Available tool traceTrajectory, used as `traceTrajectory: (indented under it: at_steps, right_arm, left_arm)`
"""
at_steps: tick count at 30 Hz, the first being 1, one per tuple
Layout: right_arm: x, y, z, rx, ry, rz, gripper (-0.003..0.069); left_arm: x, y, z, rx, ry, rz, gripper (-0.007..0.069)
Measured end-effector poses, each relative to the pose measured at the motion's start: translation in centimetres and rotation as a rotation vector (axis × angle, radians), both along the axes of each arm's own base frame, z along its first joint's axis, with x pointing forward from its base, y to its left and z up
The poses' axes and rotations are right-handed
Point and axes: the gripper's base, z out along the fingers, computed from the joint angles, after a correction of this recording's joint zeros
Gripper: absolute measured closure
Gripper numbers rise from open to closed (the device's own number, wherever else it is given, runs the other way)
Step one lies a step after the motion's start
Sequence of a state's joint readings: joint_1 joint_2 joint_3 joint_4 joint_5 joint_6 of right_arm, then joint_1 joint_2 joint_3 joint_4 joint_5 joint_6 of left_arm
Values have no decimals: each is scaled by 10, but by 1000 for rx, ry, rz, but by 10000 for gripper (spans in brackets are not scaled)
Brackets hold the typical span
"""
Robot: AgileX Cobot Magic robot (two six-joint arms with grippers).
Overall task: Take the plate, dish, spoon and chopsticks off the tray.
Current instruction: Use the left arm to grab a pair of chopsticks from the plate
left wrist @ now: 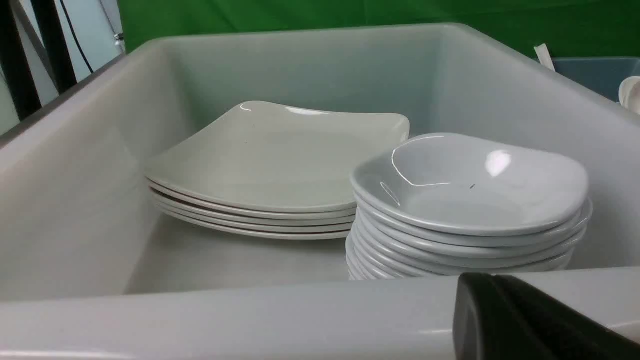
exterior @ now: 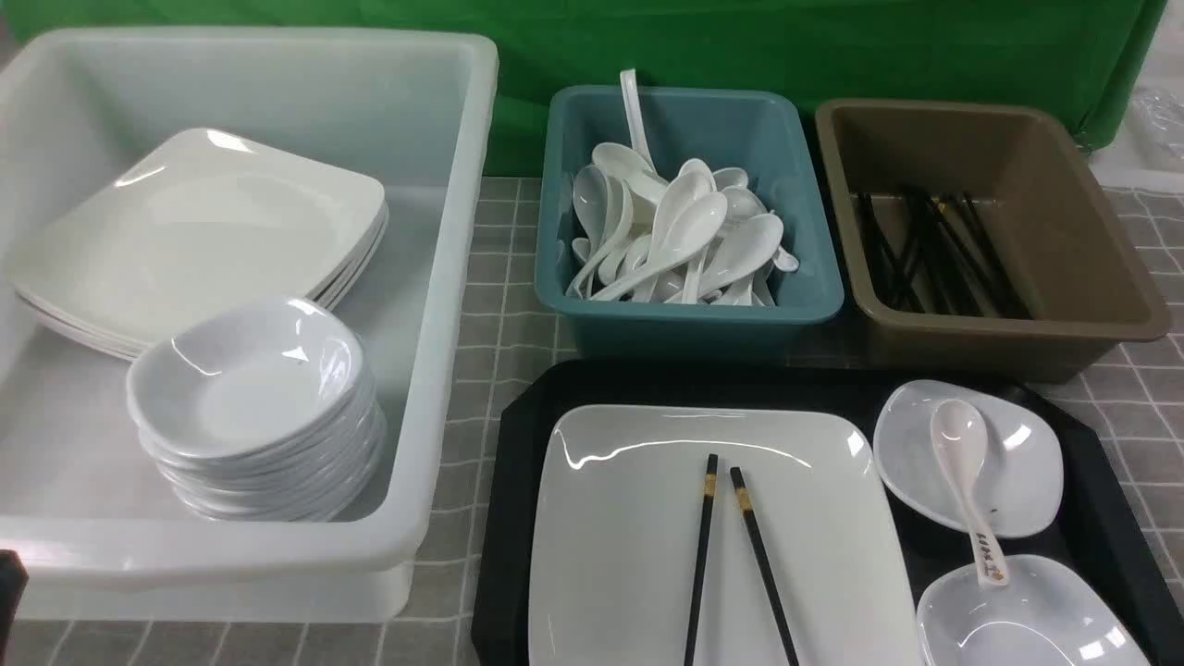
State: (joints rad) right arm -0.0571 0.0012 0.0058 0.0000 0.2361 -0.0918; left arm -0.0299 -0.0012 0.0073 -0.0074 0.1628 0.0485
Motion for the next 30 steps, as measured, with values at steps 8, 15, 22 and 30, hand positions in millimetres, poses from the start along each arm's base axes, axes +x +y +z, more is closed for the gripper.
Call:
traceTrajectory:
  at_steps: [8,15,22,30]
  right_arm:
    - [0,0,0,-1,-1,0,419]
    - [0,0,0,-1,-1,0,419]
    - [0,0,0,-1,-1,0,419]
    - [0,0,1,-2,-10,0,419]
  left_arm:
    - [0,0,0,0,0,0,619]
    - [0,0,0,2,0,0,619]
    - [0,-1,4,-168,-35,-4,619]
    - [-2,7,29,-657,-311,20,619]
